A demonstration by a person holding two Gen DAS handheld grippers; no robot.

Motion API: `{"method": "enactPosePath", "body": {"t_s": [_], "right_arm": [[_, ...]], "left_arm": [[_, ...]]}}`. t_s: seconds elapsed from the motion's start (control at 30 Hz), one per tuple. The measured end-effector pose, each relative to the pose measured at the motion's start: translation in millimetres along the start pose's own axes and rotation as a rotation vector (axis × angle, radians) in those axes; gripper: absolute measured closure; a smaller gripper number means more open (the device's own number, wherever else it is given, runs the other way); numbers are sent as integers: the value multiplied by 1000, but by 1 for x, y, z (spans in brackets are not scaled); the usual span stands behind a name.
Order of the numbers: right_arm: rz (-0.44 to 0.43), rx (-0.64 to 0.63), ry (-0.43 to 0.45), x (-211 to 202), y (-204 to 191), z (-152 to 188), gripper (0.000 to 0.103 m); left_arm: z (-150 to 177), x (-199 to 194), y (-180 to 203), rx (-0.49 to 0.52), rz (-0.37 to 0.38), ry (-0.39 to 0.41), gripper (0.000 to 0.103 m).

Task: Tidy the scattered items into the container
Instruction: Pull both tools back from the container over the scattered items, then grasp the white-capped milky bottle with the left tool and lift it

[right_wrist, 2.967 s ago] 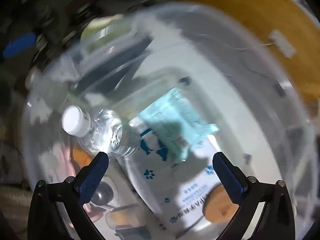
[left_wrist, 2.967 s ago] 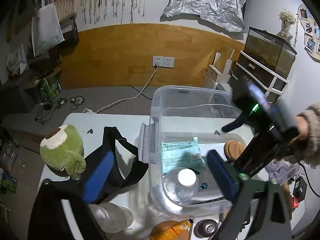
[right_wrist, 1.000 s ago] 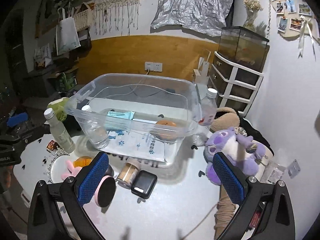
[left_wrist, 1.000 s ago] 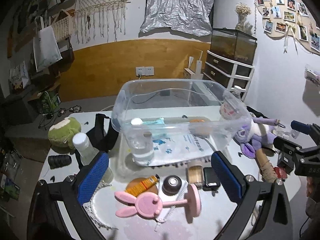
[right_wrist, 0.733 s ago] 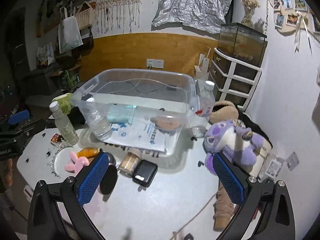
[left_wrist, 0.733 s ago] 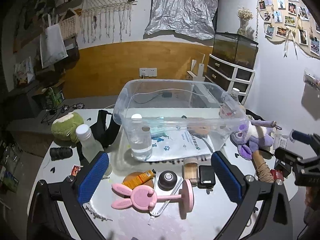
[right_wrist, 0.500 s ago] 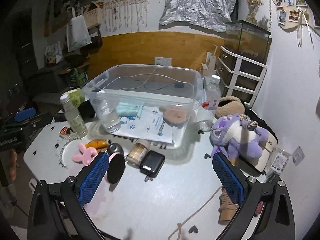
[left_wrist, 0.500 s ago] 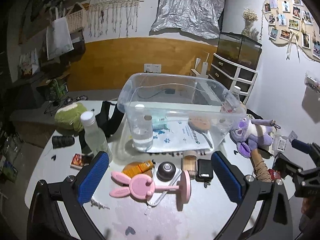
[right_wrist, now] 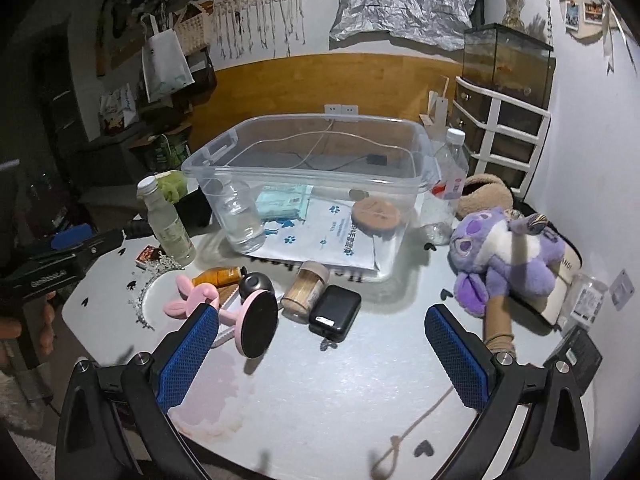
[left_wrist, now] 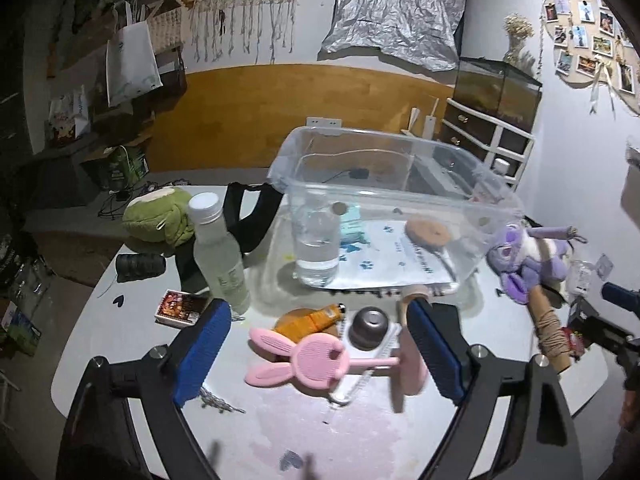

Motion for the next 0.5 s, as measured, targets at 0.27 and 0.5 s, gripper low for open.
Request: {"method": "enactPosePath", "body": {"t_s": [0.27, 0.5], "right_arm": [[38, 28, -25, 23, -21, -13, 0], [79, 59, -42, 42, -34, -25, 0]], "left_arm": [[-10, 53, -56, 19, -67, -11, 16], [-24, 102, -101, 16, -105, -24, 24]]}}
Point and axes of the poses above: each gripper's, at about its wrist camera, not at the fingertips, and x roughly the way its jaws point, y to its right, z to its underside, the point moved 5 cm from there along x, roughly the way its jaws point
